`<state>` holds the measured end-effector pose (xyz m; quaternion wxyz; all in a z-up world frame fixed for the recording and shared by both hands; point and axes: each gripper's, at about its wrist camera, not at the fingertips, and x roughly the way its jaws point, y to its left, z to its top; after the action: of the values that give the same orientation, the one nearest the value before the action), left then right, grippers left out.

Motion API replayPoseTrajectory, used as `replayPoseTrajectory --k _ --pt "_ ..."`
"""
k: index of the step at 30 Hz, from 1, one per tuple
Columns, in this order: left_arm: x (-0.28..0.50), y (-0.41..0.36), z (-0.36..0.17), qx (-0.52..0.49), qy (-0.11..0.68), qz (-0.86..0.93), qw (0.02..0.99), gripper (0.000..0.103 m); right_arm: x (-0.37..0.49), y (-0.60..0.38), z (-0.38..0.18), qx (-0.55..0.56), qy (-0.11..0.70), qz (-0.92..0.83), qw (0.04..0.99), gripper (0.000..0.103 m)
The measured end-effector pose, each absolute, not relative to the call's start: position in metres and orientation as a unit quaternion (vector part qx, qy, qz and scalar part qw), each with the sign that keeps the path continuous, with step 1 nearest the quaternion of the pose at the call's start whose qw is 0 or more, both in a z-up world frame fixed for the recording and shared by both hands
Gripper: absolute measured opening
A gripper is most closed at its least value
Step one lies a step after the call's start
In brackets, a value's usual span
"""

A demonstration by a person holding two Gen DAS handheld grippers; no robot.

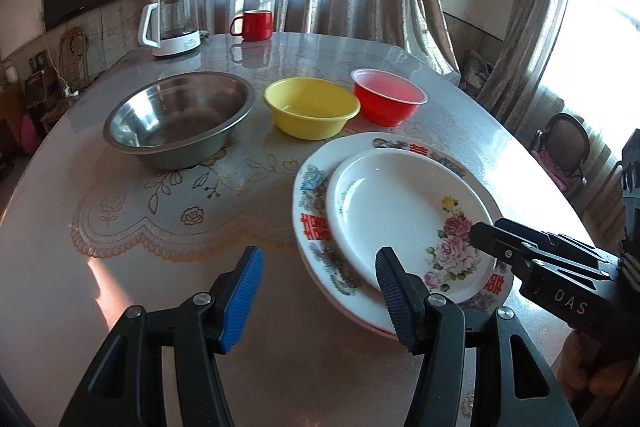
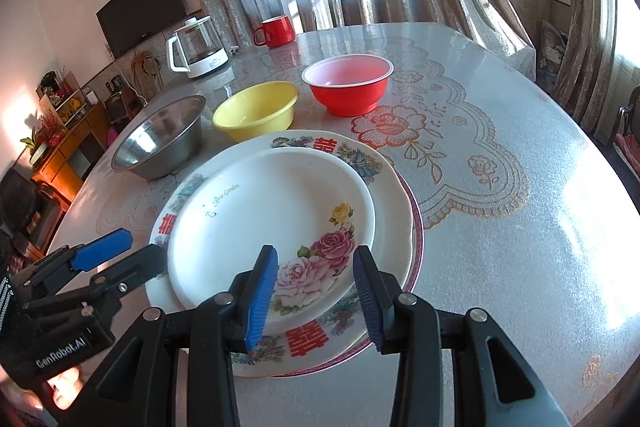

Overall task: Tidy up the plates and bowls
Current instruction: 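Lower the pink-rose plate onto the double-happiness plate and open the right tool, then withdraw the right tool from the stack toward the steel basin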

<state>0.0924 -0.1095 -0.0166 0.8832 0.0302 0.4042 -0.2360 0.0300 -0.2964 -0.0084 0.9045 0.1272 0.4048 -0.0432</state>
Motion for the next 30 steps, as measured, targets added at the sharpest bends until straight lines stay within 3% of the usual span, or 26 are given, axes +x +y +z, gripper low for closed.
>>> replayPoseTrajectory --k 30 --pt "0.09 -0.019 -0.012 -0.015 0.401 -0.127 0.907 0.059 0.057 -0.219 0.014 0.105 0.398 0.08 0.908 0.04"
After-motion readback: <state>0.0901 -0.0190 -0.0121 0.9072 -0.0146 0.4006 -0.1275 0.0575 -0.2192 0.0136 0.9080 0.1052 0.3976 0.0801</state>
